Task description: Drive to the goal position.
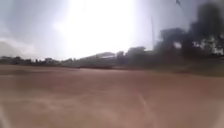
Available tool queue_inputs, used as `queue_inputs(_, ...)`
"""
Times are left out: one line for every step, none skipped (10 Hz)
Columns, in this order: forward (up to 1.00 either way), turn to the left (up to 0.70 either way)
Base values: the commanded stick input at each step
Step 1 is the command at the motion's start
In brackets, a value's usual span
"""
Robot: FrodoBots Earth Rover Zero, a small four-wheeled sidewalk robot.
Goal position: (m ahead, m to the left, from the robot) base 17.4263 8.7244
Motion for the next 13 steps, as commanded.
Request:
queue_inputs(0.70,0.35)
queue_inputs(0.70,0.35)
queue_inputs(0.70,0.35)
queue_inputs(0.70,0.35)
queue_inputs(0.70,0.35)
queue_inputs(0.70,0.35)
queue_inputs(0.70,0.35)
queue_inputs(0.70,0.00)
queue_inputs(0.70,0.00)
queue_inputs(0.70,0.00)
queue_inputs(0.70,0.00)
queue_inputs(0.70,0.00)
queue_inputs(0.70,0.00)
